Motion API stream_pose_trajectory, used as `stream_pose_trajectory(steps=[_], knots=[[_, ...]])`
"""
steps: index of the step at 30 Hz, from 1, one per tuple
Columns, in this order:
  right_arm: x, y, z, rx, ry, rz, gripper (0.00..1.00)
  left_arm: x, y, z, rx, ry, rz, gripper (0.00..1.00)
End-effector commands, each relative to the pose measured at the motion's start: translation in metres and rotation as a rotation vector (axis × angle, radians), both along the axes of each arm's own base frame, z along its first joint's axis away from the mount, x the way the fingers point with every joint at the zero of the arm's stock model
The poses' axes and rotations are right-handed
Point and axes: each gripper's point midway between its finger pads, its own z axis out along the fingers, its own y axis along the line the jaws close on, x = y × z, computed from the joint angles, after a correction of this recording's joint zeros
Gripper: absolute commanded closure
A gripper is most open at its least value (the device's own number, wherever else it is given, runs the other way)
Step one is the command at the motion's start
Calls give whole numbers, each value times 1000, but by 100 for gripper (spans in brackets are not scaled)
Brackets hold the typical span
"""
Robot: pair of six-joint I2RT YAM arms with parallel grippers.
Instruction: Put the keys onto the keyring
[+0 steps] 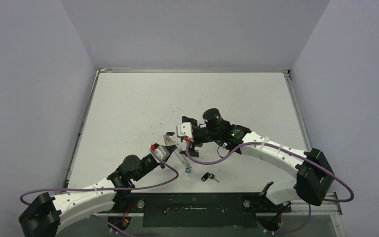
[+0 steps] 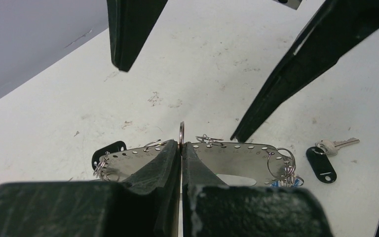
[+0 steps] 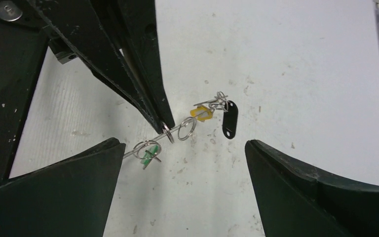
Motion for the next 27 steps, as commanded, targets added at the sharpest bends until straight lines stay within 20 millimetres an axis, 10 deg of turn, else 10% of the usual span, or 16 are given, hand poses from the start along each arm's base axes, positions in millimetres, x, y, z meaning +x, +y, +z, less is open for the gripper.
stream_pose_trajectory(steps=[1, 13, 27], knots=[[20, -7, 48, 140, -75, -113, 0, 0, 1, 28, -125, -17, 18, 100], [47, -51, 81, 295, 67, -490, 0, -21, -5, 34, -251, 62, -79, 100], [33, -32, 83, 341, 303, -418, 0, -36, -16, 32, -102, -79, -214, 100]])
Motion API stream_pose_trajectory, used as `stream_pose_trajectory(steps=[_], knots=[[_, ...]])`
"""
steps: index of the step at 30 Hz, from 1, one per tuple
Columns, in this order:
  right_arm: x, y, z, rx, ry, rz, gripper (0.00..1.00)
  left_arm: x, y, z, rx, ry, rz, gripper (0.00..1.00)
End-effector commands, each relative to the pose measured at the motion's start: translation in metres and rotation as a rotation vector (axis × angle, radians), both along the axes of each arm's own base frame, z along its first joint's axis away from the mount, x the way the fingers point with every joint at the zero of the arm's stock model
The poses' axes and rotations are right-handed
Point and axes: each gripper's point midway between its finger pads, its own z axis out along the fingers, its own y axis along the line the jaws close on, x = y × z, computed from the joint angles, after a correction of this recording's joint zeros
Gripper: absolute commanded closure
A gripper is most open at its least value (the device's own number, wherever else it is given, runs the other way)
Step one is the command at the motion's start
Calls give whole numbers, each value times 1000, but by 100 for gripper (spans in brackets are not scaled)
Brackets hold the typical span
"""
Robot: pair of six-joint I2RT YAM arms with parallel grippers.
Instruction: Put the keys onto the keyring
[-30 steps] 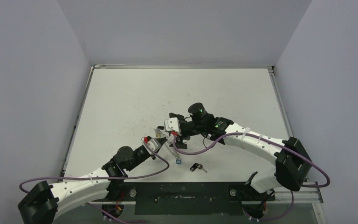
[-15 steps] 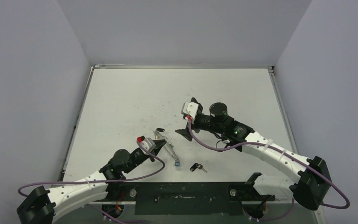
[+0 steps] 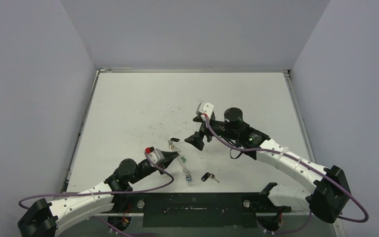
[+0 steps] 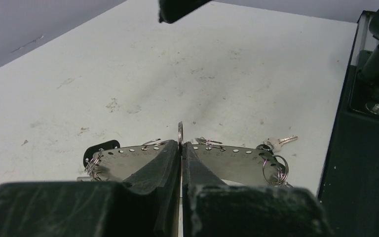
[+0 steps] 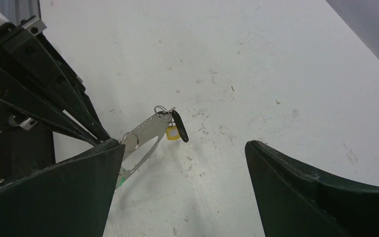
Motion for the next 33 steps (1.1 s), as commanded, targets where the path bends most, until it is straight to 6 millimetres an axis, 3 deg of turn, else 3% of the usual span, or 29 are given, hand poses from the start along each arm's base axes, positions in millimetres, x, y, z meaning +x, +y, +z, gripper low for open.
stream_pose_trajectory(steps=[1, 7, 13, 17, 20, 27, 33], knots=[[7, 14, 30, 119, 102, -16, 0, -7, -9, 28, 63, -247, -93, 100], [27, 10, 27, 156, 280, -196, 0, 0, -9, 30, 210, -533, -92, 100], [31, 0, 23, 167, 358, -280, 0, 1, -13, 29, 307, -696, -123, 100], [46, -22, 0, 148, 566, -419, 0, 4, -13, 30, 330, -732, -113, 100], [42, -24, -21, 159, 710, -421, 0, 7, -11, 35, 327, -721, -89, 100], [24, -17, -38, 189, 848, -386, 1, 16, -12, 36, 296, -604, -53, 100], [7, -3, -44, 196, 978, -353, 18, 24, -14, 24, 304, -552, -27, 100]])
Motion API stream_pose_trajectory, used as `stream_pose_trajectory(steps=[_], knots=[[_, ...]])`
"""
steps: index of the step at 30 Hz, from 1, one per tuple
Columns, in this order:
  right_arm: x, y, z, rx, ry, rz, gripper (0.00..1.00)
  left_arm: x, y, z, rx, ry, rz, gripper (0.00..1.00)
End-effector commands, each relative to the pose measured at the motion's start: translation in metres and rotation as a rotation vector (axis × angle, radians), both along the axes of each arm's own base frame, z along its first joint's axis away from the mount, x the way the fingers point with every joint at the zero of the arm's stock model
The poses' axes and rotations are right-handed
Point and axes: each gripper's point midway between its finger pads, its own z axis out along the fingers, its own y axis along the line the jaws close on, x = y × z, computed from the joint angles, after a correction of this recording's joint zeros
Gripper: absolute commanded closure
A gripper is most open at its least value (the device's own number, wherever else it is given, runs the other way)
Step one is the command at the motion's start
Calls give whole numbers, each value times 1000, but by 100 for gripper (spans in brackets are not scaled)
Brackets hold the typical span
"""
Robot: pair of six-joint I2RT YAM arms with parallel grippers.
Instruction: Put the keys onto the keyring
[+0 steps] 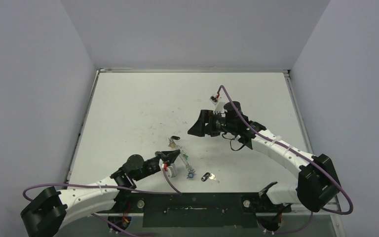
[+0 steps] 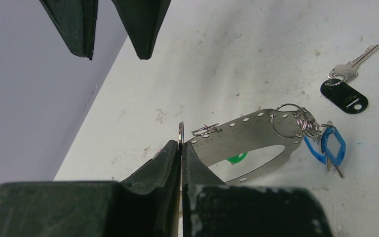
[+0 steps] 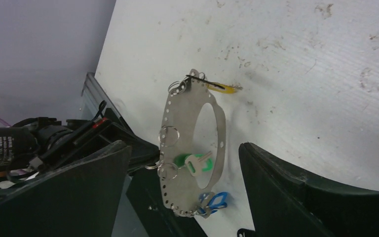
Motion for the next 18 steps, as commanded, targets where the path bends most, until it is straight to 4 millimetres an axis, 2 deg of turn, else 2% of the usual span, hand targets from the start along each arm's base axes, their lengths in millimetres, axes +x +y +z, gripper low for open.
stream_pose_trajectory(steps=[1, 5, 8, 14, 18], knots=[[-16, 21, 7, 93, 97, 38, 22, 11, -7, 38, -122, -45, 36, 100], [-31, 33, -6, 94, 203, 52, 37, 15, -7, 34, -116, -45, 53, 100], [-36, 44, -10, 104, 236, 59, 44, 16, -7, 33, -115, -43, 57, 100], [-39, 58, -14, 123, 300, 41, 47, 15, -8, 34, -118, -40, 52, 100], [-41, 62, -16, 115, 327, 41, 53, 15, -8, 34, -115, -38, 50, 100]])
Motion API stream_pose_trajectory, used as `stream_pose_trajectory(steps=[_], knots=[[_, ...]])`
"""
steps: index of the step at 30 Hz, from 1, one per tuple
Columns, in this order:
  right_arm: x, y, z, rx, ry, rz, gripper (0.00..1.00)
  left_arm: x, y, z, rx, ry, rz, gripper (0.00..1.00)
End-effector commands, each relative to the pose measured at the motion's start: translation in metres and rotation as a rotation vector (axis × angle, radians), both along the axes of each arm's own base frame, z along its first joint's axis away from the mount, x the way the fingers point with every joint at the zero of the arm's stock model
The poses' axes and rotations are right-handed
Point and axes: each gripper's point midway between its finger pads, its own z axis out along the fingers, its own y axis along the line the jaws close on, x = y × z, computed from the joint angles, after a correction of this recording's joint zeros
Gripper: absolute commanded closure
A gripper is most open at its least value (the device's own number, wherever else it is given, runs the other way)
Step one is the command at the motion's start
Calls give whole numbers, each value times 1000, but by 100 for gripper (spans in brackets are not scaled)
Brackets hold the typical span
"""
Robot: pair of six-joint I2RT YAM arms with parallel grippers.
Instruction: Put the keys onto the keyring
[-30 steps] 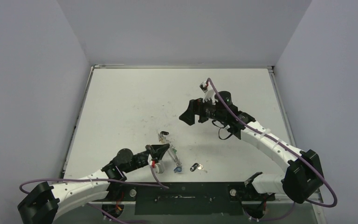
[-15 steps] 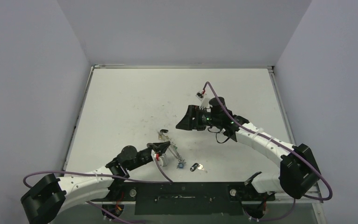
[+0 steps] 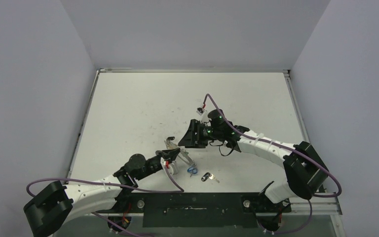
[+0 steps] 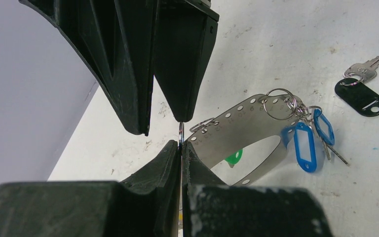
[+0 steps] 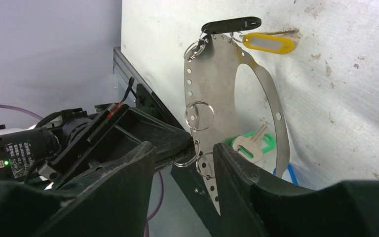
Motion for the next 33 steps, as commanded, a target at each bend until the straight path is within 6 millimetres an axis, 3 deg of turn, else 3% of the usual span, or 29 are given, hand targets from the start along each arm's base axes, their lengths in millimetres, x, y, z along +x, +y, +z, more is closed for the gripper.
stream_pose_trajectory(steps=[1, 7, 16, 20, 28, 33], knots=[[3, 12, 14, 49, 7, -12, 55, 4, -7, 43, -117, -70, -3, 100], [0, 13, 10, 36, 48, -13, 72, 5, -7, 42, -109, -70, 2, 100], [-1, 14, 4, 19, 78, -18, 64, 6, -8, 39, -99, -64, 2, 100], [-1, 12, 2, 2, 89, -17, 65, 6, -10, 36, -94, -39, 2, 80], [0, 14, 6, 20, 91, -6, 82, 9, -13, 32, -88, -19, 10, 76], [3, 11, 2, 12, 89, -8, 83, 10, -11, 31, -91, -8, 18, 74]])
